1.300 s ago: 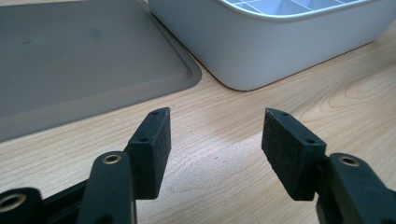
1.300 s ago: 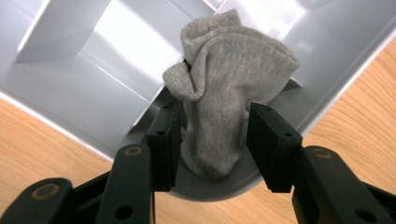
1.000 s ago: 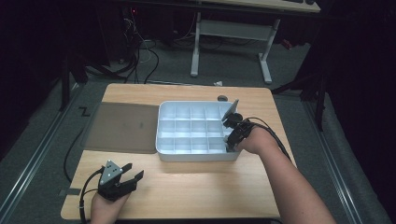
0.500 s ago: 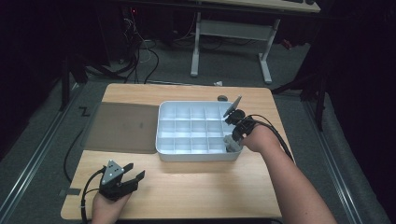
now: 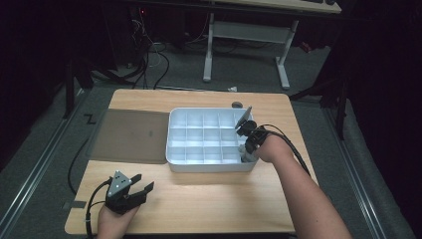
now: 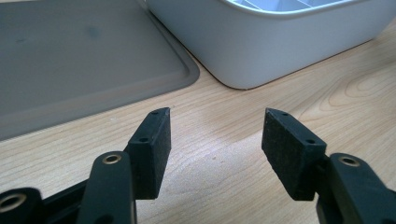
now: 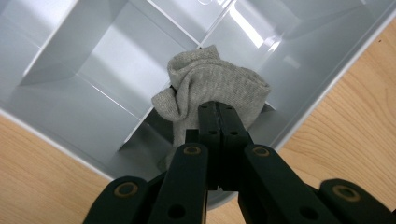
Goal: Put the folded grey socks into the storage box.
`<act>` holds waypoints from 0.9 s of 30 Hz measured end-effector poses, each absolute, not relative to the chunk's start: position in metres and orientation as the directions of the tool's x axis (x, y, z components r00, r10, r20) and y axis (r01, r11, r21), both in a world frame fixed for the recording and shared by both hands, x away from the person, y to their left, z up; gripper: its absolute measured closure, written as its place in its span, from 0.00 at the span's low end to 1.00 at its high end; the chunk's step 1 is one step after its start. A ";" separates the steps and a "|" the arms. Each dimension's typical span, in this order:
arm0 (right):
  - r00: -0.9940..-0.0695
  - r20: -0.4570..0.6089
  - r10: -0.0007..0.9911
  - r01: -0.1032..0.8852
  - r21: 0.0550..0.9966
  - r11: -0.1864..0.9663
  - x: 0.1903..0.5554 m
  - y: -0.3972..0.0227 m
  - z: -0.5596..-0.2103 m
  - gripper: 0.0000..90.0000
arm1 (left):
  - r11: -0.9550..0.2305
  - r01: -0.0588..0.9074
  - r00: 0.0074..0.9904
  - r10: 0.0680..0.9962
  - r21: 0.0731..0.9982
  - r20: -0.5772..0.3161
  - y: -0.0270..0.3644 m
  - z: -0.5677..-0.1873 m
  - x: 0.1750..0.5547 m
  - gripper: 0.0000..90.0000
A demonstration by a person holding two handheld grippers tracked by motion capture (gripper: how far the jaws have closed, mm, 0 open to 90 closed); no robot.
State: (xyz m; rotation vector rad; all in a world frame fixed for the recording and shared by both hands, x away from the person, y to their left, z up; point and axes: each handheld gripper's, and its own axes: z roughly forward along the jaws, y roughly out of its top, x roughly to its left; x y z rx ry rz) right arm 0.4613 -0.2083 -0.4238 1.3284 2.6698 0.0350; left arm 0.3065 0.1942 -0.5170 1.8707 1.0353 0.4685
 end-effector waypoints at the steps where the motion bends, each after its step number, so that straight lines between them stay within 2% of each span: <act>1: -0.591 -0.130 0.796 0.793 0.085 0.603 0.462 -0.208 -0.425 1.00 | -0.228 0.464 0.576 0.812 0.856 -0.097 0.194 -0.517 0.307 0.48; 15: -0.623 -0.150 0.768 0.778 -0.018 0.628 0.471 -0.200 -0.460 1.00 | -0.229 0.466 0.578 0.810 0.855 -0.098 0.193 -0.518 0.307 0.48; 21: -0.624 -0.152 0.766 0.780 -0.070 0.622 0.478 -0.194 -0.467 1.00 | -0.228 0.466 0.577 0.811 0.855 -0.099 0.194 -0.518 0.307 0.48; 27: -0.624 -0.144 0.768 0.781 -0.080 0.619 0.480 -0.194 -0.469 1.00 | -0.227 0.469 0.578 0.810 0.854 -0.102 0.194 -0.519 0.307 0.48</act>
